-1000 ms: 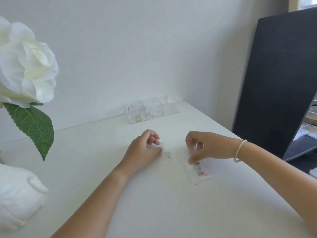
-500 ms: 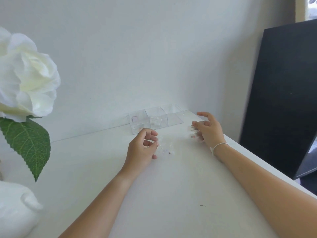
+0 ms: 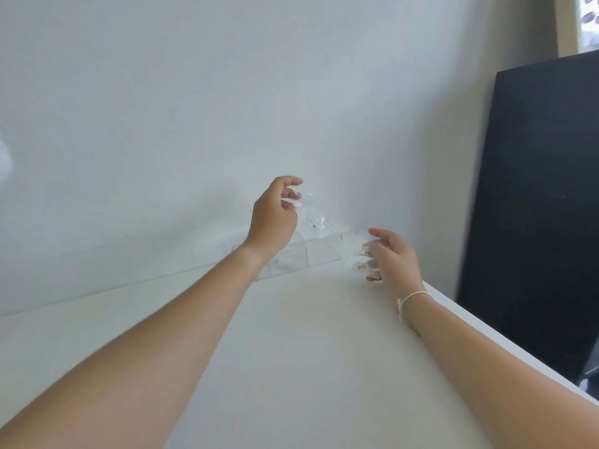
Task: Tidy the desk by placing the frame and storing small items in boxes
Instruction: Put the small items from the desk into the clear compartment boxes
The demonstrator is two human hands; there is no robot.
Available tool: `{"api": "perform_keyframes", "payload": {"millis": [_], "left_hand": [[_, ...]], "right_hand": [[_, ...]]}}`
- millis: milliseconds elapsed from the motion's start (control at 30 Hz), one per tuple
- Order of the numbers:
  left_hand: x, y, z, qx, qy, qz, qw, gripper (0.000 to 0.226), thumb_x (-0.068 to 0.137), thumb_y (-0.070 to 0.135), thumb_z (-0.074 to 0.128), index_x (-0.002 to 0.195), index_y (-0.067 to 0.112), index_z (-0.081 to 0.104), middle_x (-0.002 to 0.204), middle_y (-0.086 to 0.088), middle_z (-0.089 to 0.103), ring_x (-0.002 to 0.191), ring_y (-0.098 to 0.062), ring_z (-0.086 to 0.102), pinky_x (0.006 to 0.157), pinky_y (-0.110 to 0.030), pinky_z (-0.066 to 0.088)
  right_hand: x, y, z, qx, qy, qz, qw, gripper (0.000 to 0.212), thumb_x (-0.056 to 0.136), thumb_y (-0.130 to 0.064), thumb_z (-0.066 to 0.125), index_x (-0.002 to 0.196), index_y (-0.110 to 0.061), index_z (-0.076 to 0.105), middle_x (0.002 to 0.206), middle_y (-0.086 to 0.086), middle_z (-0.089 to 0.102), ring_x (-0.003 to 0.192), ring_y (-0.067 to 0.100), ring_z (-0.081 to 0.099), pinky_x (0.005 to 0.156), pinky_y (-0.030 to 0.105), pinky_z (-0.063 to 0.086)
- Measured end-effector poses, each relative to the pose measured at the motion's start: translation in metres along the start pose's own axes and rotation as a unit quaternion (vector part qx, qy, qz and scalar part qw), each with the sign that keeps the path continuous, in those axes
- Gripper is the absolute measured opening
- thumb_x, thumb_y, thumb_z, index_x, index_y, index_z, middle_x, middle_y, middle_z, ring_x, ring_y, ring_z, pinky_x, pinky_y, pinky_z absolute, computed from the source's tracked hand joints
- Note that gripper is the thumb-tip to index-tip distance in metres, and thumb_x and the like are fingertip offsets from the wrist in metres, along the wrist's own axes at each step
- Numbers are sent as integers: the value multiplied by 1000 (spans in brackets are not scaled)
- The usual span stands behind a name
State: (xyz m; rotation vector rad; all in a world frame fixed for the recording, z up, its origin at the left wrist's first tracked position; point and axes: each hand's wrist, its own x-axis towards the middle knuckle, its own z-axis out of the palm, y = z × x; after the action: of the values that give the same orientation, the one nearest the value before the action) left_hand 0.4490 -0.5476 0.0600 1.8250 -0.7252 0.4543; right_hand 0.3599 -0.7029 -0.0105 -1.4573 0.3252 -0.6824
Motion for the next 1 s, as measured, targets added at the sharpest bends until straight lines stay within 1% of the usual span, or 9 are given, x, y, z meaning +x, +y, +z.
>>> {"api": "perform_keyframes", "payload": {"millis": [100, 200, 333, 433, 700, 767, 833, 900, 1000], "left_hand": [[32, 0, 10, 65, -38, 46, 996, 51, 78, -12, 30, 112, 17, 56, 97, 0, 54, 73, -4, 47, 62, -1, 37], [53, -7, 21, 121, -89, 51, 987, 56, 75, -14, 29, 113, 17, 55, 100, 0, 51, 77, -14, 45, 62, -8, 37], [60, -21, 37, 157, -148, 19, 976, 61, 74, -16, 29, 117, 19, 54, 102, -1, 51, 77, -17, 45, 60, -17, 37], [56, -34, 46, 169, -178, -6, 969, 61, 77, -14, 27, 120, 19, 53, 103, -2, 51, 84, -20, 46, 68, -23, 36], [58, -42, 46, 205, -236, -37, 949, 64, 76, -14, 25, 125, 17, 50, 101, -2, 55, 89, -17, 46, 61, -19, 37], [56, -43, 46, 210, -253, -46, 943, 65, 77, -13, 25, 129, 19, 47, 108, -4, 61, 94, -17, 49, 72, -22, 40], [54, -46, 45, 223, -260, -44, 938, 69, 78, -11, 26, 134, 24, 43, 121, -2, 59, 111, -21, 50, 93, -30, 41], [49, -47, 43, 257, -246, -27, 934, 73, 78, -9, 27, 138, 32, 37, 141, 3, 47, 131, -21, 38, 108, -37, 32], [39, -45, 31, 285, -160, 30, 945, 70, 81, -5, 30, 140, 34, 32, 154, 1, 26, 141, -20, 22, 112, -41, 23]], "right_hand": [[-1, -1, 2, 4, -8, -5, 1000, 34, 82, -5, 40, 103, -27, 57, 84, -4, 59, 45, 9, 58, 43, 17, 46], [-1, -1, 2, 20, -9, -3, 1000, 39, 80, 2, 36, 102, -24, 56, 86, -1, 56, 45, 13, 54, 38, 16, 43], [2, 1, 2, 22, -14, -3, 1000, 40, 79, 3, 36, 96, -27, 56, 85, -2, 55, 40, 10, 53, 37, 15, 42], [4, 3, 1, 11, -16, -7, 1000, 41, 79, 3, 37, 103, -24, 57, 86, -4, 56, 41, 8, 54, 38, 14, 42], [4, 4, 1, 1, -20, -9, 1000, 42, 78, 3, 36, 100, -26, 57, 84, -5, 56, 35, 4, 49, 37, 14, 41], [4, 5, 1, 2, -22, -9, 1000, 42, 79, 3, 36, 103, -25, 57, 85, -4, 56, 35, 4, 49, 37, 14, 40], [4, 5, 1, -2, -24, -9, 1000, 43, 79, 3, 36, 106, -23, 57, 86, -5, 56, 36, 4, 49, 38, 14, 41], [4, 4, 1, -1, -27, -10, 1000, 43, 80, 3, 36, 106, -24, 57, 87, -5, 55, 37, 5, 51, 39, 14, 41], [2, 2, 2, -11, -30, -13, 999, 43, 81, 1, 37, 103, -31, 54, 89, -9, 54, 39, 5, 52, 40, 15, 44]]}}
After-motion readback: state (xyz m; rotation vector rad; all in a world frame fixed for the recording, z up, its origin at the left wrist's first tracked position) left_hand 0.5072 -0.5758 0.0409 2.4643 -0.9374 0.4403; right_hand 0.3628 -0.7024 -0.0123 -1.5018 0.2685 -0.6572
